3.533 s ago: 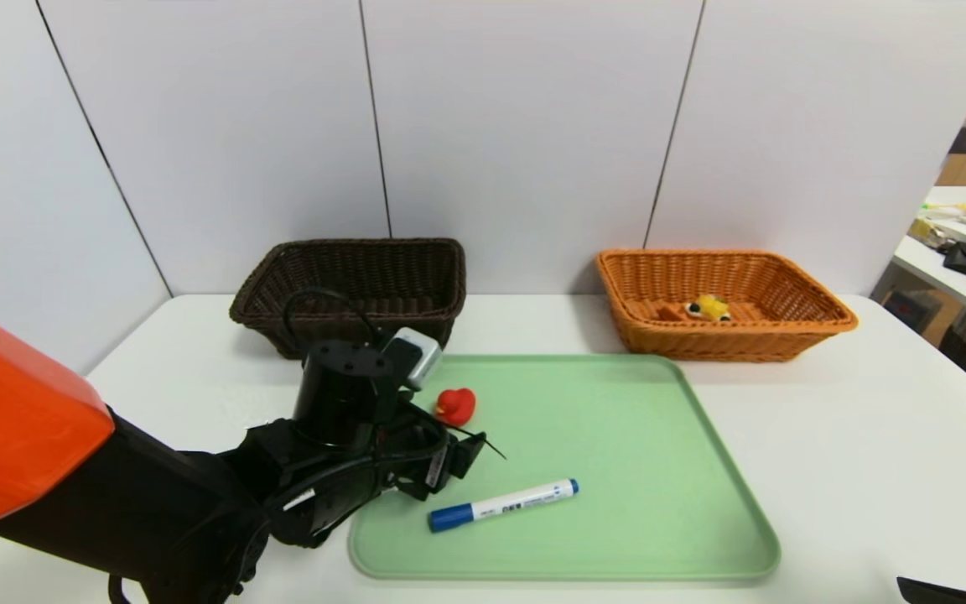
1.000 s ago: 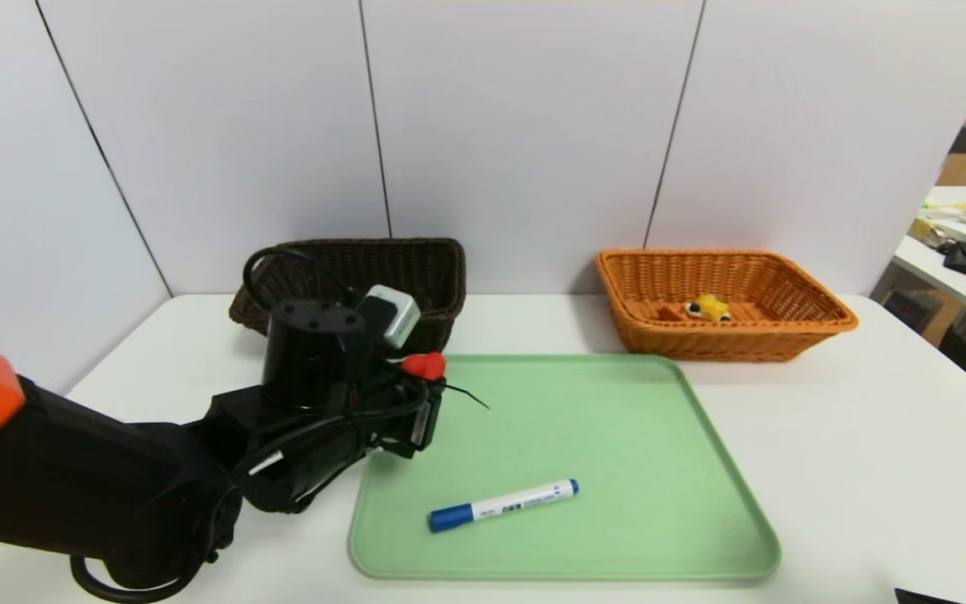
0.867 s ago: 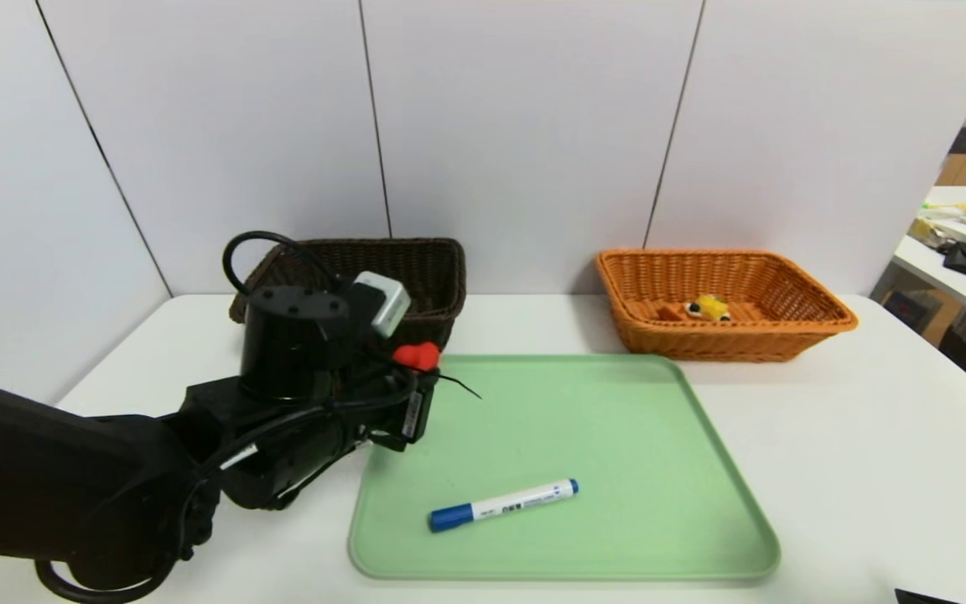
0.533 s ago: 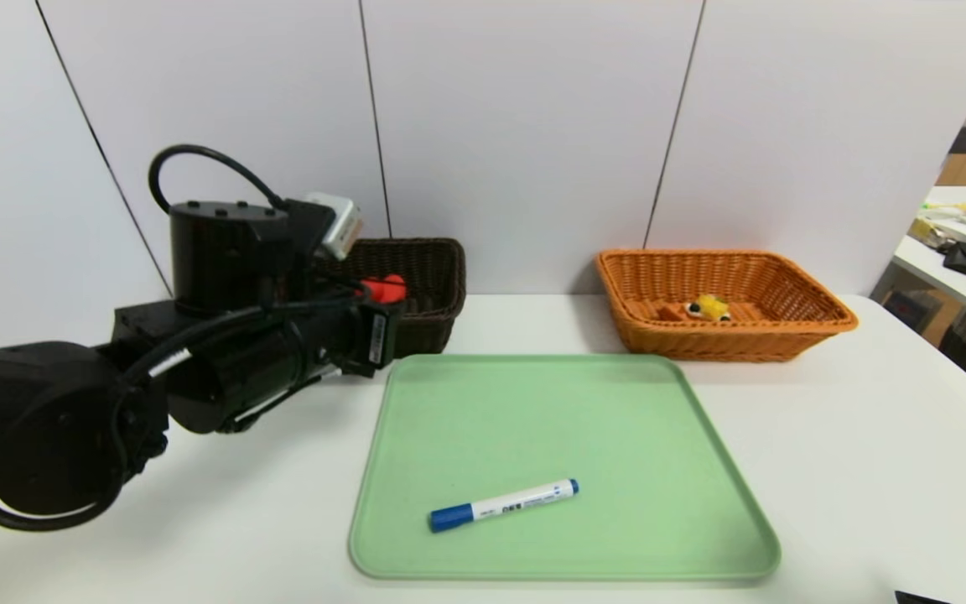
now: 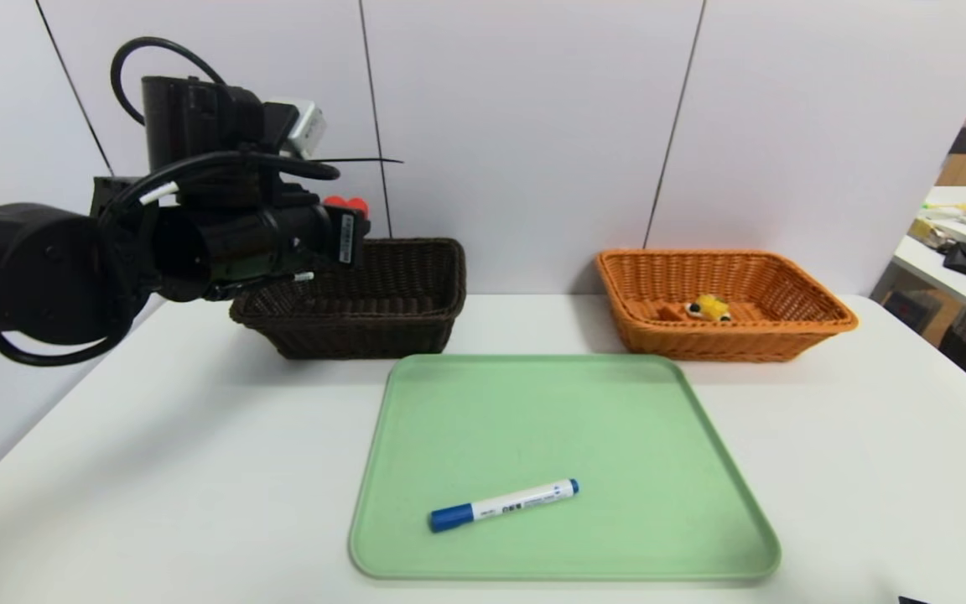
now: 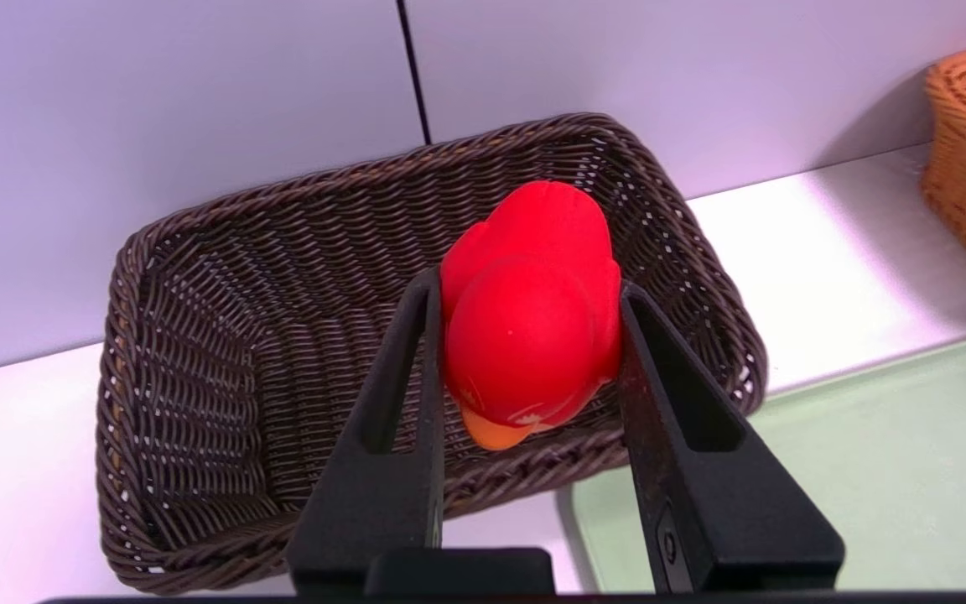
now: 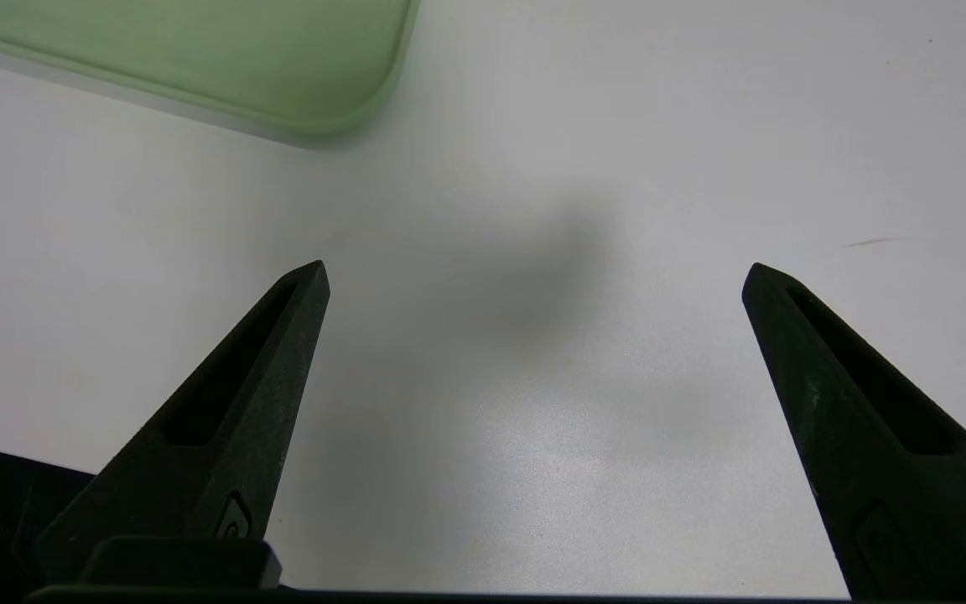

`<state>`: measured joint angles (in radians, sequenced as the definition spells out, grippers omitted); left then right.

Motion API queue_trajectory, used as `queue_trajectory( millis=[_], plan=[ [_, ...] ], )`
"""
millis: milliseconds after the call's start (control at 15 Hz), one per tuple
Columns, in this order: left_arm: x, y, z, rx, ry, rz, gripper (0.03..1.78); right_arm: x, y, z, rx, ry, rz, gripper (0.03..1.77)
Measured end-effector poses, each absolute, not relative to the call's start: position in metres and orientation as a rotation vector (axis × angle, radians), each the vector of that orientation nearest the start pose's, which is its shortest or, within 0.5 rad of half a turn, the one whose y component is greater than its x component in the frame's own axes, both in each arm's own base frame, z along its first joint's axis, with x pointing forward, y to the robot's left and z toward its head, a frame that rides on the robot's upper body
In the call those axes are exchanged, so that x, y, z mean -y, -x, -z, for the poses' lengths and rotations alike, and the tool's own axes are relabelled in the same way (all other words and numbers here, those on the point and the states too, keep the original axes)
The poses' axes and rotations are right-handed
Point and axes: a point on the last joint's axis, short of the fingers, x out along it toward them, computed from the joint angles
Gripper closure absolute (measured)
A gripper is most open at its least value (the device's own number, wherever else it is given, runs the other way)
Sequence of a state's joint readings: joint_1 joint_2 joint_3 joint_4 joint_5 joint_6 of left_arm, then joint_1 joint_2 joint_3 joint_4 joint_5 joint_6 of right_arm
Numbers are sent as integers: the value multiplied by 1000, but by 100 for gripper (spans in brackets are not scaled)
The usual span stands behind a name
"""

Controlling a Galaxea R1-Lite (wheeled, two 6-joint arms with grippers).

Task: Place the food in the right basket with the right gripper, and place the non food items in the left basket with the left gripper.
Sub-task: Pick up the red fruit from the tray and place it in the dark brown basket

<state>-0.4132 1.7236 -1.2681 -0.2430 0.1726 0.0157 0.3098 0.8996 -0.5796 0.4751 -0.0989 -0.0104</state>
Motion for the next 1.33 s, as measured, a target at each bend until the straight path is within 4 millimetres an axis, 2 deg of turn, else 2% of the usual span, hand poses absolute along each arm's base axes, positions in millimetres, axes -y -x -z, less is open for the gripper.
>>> queue_trajectory(
  millis=[333,600,867,1133,1333],
  plan=[
    [127,-339,-279,-380,-116,199,119,-21,-70,-176,-782,174,-212,10],
    [126,-351,-285,-582,-134,179,119,-21,-69,-175,-783,179,-219,10],
    [126,-353,-259,-843,-181,163,119,-21,-69,-175,-784,179,-221,10],
    [129,-361,-244,-886,-180,159,119,-21,-69,-175,-783,179,-220,10],
    [131,-373,-239,-841,-166,158,120,-21,-69,-175,-782,179,-220,10]
  ],
)
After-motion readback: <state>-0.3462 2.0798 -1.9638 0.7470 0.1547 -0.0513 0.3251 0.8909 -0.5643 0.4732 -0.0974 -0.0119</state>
